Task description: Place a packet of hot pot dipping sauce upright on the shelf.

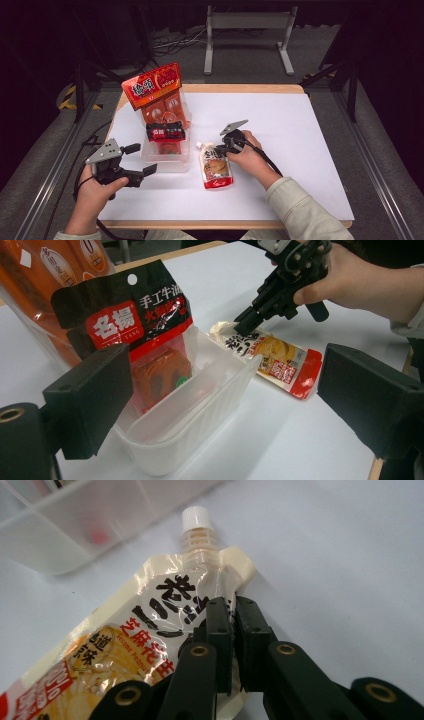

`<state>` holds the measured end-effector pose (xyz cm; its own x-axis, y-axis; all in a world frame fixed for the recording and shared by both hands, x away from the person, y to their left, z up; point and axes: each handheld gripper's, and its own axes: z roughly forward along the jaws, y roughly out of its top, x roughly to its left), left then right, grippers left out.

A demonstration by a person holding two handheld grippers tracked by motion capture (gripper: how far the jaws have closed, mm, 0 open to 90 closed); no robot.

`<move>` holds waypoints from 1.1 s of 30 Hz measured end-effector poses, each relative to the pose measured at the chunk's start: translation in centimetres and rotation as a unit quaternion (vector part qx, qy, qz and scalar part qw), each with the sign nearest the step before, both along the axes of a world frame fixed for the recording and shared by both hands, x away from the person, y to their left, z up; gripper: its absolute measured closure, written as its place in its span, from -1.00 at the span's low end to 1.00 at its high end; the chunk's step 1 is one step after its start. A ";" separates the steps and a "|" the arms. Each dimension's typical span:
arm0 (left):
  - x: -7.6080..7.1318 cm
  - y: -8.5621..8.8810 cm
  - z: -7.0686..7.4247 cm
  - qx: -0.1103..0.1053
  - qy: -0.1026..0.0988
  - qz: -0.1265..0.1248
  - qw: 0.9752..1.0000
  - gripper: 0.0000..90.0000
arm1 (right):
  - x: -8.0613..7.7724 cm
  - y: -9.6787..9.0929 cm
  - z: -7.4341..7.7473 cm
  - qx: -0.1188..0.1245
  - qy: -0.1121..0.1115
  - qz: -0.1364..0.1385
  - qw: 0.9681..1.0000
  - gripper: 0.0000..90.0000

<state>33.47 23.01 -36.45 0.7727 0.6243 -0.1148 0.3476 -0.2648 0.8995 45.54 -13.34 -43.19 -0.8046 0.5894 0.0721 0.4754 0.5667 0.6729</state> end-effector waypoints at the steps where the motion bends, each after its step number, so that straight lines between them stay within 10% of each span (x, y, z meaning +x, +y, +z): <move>1: 0.0 -0.1 0.0 -0.001 0.001 0.000 1.000 -0.81 | 0.0 0.0 0.0 0.000 0.000 0.000 1.000 0.92; 17: 0.1 -1.2 -0.2 -0.003 -0.005 -0.018 1.000 -0.84 | -4.4 -1.9 7.0 0.108 -0.105 0.070 0.986 0.94; 33: 0.3 -1.7 -0.5 0.003 -0.007 -0.031 1.000 -0.83 | -6.7 -2.5 11.2 0.160 -0.143 0.116 0.970 0.96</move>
<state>33.76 21.36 -36.93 0.8109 0.5765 -0.1001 0.3180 -0.2906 0.9024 38.79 -15.82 -32.02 -0.9269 0.3746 -0.0236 0.1286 0.3759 0.9177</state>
